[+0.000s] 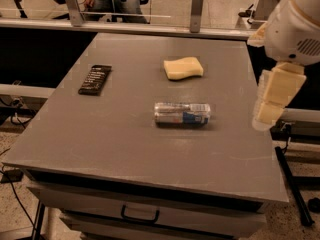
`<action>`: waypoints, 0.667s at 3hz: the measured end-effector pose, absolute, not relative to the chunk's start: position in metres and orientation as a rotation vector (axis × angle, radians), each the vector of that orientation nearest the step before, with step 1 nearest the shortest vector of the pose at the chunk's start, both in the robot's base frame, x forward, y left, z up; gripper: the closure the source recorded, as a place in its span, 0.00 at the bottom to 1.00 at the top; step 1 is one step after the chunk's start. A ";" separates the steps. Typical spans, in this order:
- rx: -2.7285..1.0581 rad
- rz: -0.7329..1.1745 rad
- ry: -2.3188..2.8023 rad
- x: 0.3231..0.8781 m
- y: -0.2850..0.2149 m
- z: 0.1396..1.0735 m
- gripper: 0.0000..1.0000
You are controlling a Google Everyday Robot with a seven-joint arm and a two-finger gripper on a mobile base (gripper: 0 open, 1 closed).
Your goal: Move redbull can near rxbar chocolate
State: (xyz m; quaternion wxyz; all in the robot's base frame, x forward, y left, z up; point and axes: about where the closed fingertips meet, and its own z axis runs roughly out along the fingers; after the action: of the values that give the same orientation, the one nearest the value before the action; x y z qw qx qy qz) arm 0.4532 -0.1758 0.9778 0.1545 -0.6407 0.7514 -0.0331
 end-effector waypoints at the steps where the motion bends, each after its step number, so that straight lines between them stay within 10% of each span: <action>1: -1.981 -0.079 2.053 0.474 -0.115 0.975 0.00; 2: -2.068 -0.098 2.018 0.492 -0.069 0.967 0.00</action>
Offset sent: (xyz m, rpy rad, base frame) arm 0.0579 0.1591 -0.0264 -0.1292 0.0870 0.2483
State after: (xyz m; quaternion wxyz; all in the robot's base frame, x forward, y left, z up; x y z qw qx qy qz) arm 0.4918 -0.0694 0.9669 0.1250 -0.7097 0.6926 -0.0335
